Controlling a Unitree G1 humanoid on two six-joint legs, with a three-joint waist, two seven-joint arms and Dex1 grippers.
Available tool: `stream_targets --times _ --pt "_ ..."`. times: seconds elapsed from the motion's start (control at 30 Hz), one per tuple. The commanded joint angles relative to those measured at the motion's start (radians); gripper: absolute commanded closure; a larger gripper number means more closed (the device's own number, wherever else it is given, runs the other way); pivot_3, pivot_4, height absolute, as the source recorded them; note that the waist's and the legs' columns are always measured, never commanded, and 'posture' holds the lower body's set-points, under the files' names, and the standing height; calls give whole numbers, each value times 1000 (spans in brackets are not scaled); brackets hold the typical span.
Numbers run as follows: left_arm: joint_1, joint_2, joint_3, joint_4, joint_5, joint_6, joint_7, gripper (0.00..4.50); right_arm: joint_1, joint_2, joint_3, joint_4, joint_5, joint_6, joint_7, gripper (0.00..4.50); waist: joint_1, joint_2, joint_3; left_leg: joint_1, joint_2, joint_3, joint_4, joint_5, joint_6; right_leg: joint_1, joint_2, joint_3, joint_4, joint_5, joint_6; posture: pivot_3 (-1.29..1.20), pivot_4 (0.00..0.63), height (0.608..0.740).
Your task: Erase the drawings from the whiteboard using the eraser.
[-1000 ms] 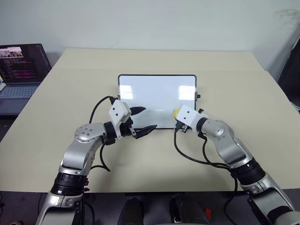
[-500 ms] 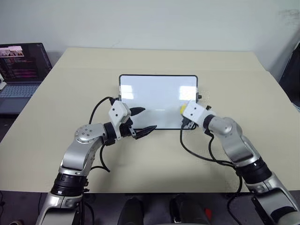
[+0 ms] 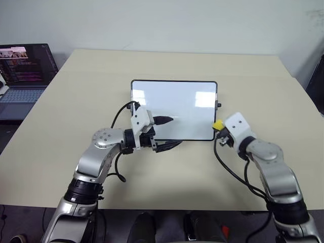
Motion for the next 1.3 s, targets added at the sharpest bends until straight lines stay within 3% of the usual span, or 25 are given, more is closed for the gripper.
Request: stream_targets --times 0.03,0.47,0.73,1.03,1.3 --pt "-47 -34 -37 26 10 -58 -34 0 30 -6 -62 -37 9 10 -48 3199 -2 0 0 0 0 0 0 0 0 0 0 0 0 0 0 0 150 740" --pt "-134 -148 -164 121 81 -182 -116 0 -32 165 -317 167 150 -14 -276 3199 -5 0 0 1 -1 2 0 0 0 0 2 2 2 -2 4 0 150 740" --pt "-136 -161 -177 101 87 -178 -114 0 -56 183 -354 212 219 -28 -319 3199 -6 1 0 1 -1 2 0 0 0 0 2 2 2 0 0 0 150 740" --pt "-102 -138 -160 56 88 -144 -78 0 -84 179 -338 280 235 -85 -366 174 -6 1 0 1 -1 2 0 0 0 0 2 2 2 0 0 0 150 740" --pt "39 -62 16 -95 0 9 74 0 -45 217 -287 47 317 -145 -327 37 -9 2 0 2 0 2 0 0 0 0 2 2 3 0 0 0 150 740"
